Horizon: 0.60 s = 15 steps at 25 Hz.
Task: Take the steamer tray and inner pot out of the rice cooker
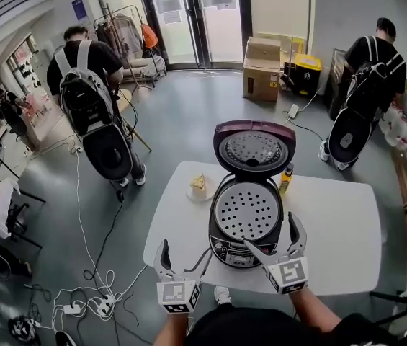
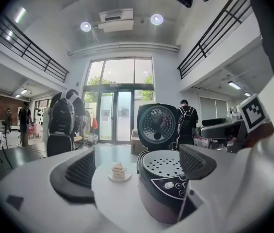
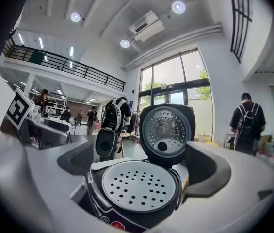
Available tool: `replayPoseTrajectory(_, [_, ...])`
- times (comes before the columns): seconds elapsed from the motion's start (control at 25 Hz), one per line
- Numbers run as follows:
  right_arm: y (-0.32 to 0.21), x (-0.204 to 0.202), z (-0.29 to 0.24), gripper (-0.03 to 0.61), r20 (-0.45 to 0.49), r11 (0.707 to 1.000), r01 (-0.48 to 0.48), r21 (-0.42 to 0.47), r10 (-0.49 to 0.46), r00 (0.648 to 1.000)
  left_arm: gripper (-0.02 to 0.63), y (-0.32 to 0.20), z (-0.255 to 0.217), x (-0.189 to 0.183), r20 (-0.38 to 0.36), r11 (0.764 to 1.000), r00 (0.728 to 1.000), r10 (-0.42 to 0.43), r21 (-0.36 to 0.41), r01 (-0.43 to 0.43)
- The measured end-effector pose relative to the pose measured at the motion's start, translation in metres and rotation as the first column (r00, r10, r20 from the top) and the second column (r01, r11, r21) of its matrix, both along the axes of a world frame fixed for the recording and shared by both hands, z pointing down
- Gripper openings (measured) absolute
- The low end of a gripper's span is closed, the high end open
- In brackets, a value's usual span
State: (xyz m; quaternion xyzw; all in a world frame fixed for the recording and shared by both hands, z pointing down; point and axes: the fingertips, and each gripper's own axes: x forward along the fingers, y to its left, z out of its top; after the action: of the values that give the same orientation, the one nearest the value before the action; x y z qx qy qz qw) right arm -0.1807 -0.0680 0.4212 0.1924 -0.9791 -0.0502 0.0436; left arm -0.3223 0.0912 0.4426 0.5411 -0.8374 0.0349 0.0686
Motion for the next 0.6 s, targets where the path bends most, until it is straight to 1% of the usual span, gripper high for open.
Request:
replayPoseTrajectory(0.2, [-0.02, -0.008, 0.008, 0.565, -0.033, 0.995, -0.097, -0.009, 0.097, 0.995, 0.532, -0.037, 0.008, -0.026, -0.017, 0.994, 0.994, 0.108, -0.024, -0.109])
replayPoseTrajectory(0.36, [-0.04, -0.009, 0.015, 0.565, -0.078, 0.985, -0.173, 0.001, 0.173, 0.982, 0.533, -0.068, 0.017, -0.037, -0.028, 0.982, 0.984, 0.174, -0.07, -0.175])
replayPoseTrajectory(0.44, [-0.05, -0.006, 0.017, 0.565, -0.112, 0.978, -0.205, 0.032, 0.207, 0.972, 0.534, -0.084, 0.022, -0.038, -0.034, 0.971, 0.976, 0.216, -0.098, -0.219])
replayPoseTrajectory(0.52, [-0.058, -0.005, 0.022, 0.565, -0.151, 0.976, -0.212, 0.055, 0.218, 0.964, 0.535, -0.099, 0.026, -0.037, -0.042, 0.957, 0.966, 0.254, -0.132, -0.257])
replayPoseTrajectory(0.6, [-0.067, -0.006, 0.029, 0.565, -0.185, 0.976, -0.21, 0.056, 0.217, 0.959, 0.535, -0.113, 0.034, -0.037, -0.05, 0.94, 0.96, 0.276, -0.194, -0.281])
